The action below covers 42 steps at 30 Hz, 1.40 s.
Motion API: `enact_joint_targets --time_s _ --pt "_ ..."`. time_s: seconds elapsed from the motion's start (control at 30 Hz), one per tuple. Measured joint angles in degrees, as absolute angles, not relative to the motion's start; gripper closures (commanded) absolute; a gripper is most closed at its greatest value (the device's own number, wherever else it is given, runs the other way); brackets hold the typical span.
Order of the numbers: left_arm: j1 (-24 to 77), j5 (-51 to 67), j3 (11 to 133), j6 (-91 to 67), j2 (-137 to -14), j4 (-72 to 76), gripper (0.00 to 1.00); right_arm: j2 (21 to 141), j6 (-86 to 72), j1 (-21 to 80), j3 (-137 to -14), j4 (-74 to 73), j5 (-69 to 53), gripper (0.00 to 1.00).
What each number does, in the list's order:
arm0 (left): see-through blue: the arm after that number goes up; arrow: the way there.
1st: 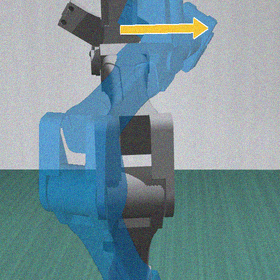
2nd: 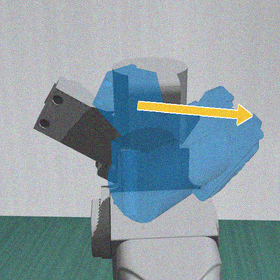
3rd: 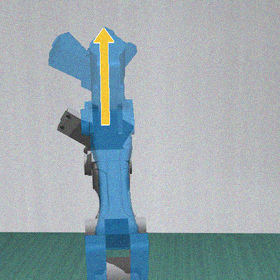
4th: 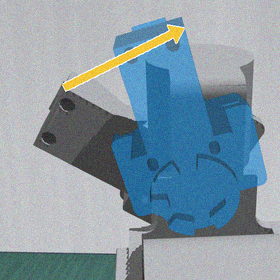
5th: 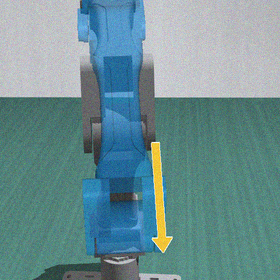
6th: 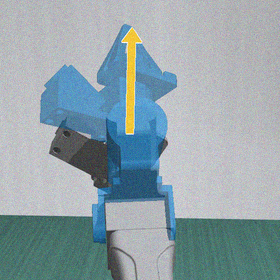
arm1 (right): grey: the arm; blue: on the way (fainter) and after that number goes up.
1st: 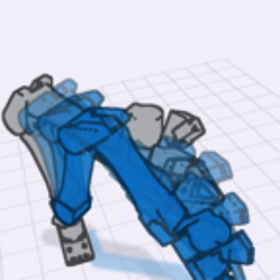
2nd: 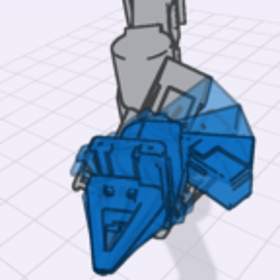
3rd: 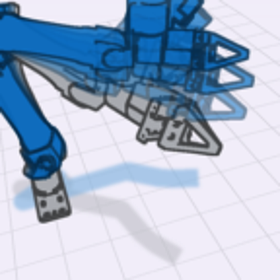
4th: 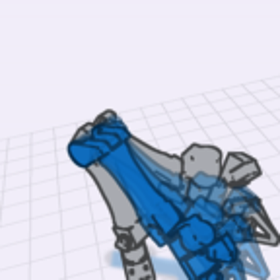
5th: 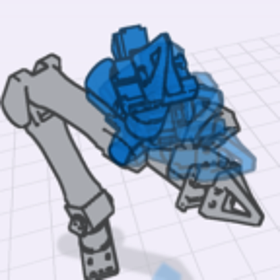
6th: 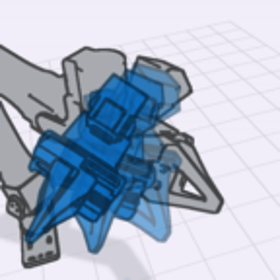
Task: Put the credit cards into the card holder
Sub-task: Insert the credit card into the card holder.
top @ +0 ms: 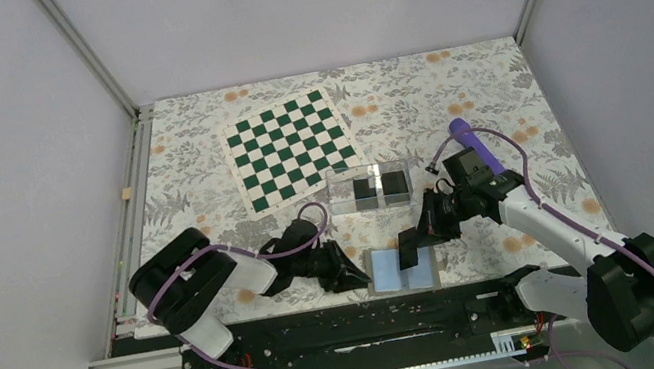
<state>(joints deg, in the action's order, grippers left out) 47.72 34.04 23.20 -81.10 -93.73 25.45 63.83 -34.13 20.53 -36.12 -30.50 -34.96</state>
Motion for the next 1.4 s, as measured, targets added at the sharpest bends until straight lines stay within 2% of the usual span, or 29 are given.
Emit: enact_joint_targets --time_s 0.17,0.43,0.6,0.67,0.93,1.4 --pt "48.82 33.23 22.48 -87.33 -97.65 37.74 0.82 63.79 -32.99 20.58 -34.63 -30.35 -32.93 1.00" --pt "49.47 32.53 22.35 -89.38 -98.37 40.29 0.86 62.17 -32.27 20.62 -29.93 -27.42 -27.42 1.00" --pt "49.84 31.99 22.57 -87.31 -97.82 37.65 0.91 61.39 -33.63 20.62 -26.41 -22.57 -26.15 1.00" --pt "50.02 31.64 23.27 -85.56 -97.14 34.22 1.00 61.65 -34.44 20.62 -25.61 -20.82 -26.50 1.00" --pt "50.41 30.35 28.42 -78.02 -95.33 18.61 1.00 62.78 -36.36 20.62 -25.08 -16.60 -27.75 1.00" --pt "50.41 30.39 27.99 -78.11 -95.20 19.03 1.00 62.94 -36.69 20.62 -25.08 -15.05 -29.87 1.00"
